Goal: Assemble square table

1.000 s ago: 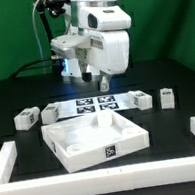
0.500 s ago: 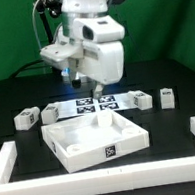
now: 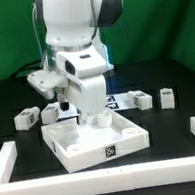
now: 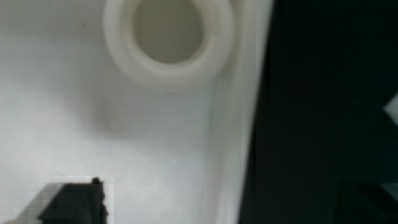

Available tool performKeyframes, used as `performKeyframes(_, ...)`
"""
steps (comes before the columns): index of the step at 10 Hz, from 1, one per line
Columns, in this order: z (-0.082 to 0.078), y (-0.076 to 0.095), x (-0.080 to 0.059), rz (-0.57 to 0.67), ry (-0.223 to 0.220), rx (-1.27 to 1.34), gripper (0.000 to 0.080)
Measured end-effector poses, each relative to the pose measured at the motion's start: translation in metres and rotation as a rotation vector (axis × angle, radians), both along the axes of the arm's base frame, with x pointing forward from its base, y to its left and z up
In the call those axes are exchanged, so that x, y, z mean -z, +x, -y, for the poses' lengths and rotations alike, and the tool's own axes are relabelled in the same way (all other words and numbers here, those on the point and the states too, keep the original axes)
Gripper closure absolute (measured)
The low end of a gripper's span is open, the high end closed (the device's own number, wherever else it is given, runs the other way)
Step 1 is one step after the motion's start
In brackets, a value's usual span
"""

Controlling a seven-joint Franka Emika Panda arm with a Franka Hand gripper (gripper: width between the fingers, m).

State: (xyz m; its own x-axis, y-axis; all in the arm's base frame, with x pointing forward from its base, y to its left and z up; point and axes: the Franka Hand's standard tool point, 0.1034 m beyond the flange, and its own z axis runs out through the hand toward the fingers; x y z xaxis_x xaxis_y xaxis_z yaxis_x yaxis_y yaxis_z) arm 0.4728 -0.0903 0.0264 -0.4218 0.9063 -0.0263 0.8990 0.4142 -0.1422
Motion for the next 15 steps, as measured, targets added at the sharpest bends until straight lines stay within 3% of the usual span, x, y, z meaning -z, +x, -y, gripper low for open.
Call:
performKeyframes(2,0.0002,0.0002,0.0024,-0.003,0.0,0.0,0.015)
performKeyframes(5,0.0004,-0.0003,0.003,-0.004,0.0,0.001,0.0563)
performKeyframes(6,0.0005,-0.0005,0.0031,-0.005,0.0,0.001,0.0563)
performKeyframes(7,0.0009,-0.0003,0.003,-0.004,0.0,0.001,0.073)
performKeyframes(14,0.0008,-0.0002,0.003,-0.003,0.0,0.001,0.0742)
performKeyframes(15,-0.0054,0.0011,0.0031,0.002,-0.008,0.07,0.0742)
